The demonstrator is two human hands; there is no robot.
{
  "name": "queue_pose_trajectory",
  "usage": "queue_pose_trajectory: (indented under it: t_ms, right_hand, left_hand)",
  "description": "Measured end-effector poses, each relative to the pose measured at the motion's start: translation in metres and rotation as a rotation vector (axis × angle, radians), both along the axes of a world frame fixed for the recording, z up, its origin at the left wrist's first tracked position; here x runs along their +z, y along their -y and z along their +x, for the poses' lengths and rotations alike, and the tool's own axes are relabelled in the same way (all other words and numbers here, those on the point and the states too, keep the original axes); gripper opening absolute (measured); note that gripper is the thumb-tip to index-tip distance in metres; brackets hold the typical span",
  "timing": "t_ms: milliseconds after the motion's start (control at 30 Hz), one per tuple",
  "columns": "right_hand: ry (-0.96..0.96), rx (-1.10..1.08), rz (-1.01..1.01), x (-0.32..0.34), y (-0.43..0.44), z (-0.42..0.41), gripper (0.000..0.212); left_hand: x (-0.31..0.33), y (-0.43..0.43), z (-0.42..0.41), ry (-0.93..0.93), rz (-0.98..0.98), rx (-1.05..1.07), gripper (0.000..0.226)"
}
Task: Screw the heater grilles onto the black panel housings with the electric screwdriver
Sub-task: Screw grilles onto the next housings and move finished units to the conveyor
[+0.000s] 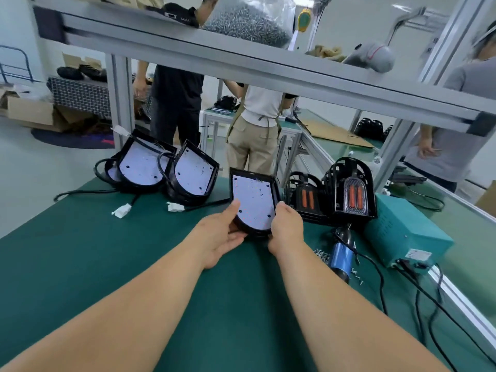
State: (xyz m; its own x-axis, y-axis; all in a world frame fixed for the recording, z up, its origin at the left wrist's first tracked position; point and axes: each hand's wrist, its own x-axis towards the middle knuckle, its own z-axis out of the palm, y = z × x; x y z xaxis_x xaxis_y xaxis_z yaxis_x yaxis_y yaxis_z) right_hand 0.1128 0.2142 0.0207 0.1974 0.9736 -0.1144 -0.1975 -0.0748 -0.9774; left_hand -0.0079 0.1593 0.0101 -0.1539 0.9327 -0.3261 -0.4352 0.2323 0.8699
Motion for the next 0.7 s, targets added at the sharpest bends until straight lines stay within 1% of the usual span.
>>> queue_pose_trajectory:
  t_ms: [100, 133, 200, 267, 300, 400, 467, 533, 600, 633, 700]
  right_hand:
    - [-0.099, 0.060, 0.050, 0.008, 0.009, -0.001, 0.035]
    - [-0.130, 0.087, 0.075, 0.011, 0.012, -0.001, 0.034]
    - [-0.199, 0.180, 0.115, 0.018, 0.019, 0.002, 0.034]
    - [-0.221, 0.306, 0.108, 0.023, 0.026, 0.005, 0.034]
    - [-0.200, 0.367, 0.105, 0.025, 0.029, 0.007, 0.036]
    - [-0.109, 0.494, 0.094, 0.026, 0.040, 0.018, 0.046]
    - [-0.076, 0.547, 0.079, 0.025, 0.046, 0.026, 0.047]
    - [-0.056, 0.587, 0.069, 0.024, 0.052, 0.033, 0.044]
    - [-0.036, 0.618, 0.074, 0.023, 0.057, 0.035, 0.036]
    - [-0.016, 0.616, 0.084, 0.022, 0.059, 0.035, 0.030]
    - [0.033, 0.593, 0.100, 0.022, 0.062, 0.034, 0.025]
  left_hand:
    - [0.006, 0.011, -0.006, 0.137, -0.101, -0.128, 0.087]
    - [0.006, 0.013, -0.007, 0.198, -0.124, -0.184, 0.098]
    - [0.006, 0.015, -0.009, 0.275, -0.116, -0.270, 0.112]
    - [0.007, 0.017, -0.010, 0.320, -0.064, -0.319, 0.116]
    - [0.009, 0.019, -0.010, 0.356, -0.022, -0.335, 0.111]
    - [0.018, 0.027, -0.013, 0.478, 0.145, -0.327, 0.077]
    - [0.023, 0.030, -0.017, 0.534, 0.242, -0.239, 0.060]
    - [0.025, 0.032, -0.023, 0.607, 0.276, -0.113, 0.044]
    - [0.025, 0.035, -0.032, 0.620, 0.257, -0.036, 0.043]
    - [0.023, 0.038, -0.037, 0.594, 0.246, -0.021, 0.045]
    - [0.021, 0.044, -0.048, 0.543, 0.212, 0.011, 0.041]
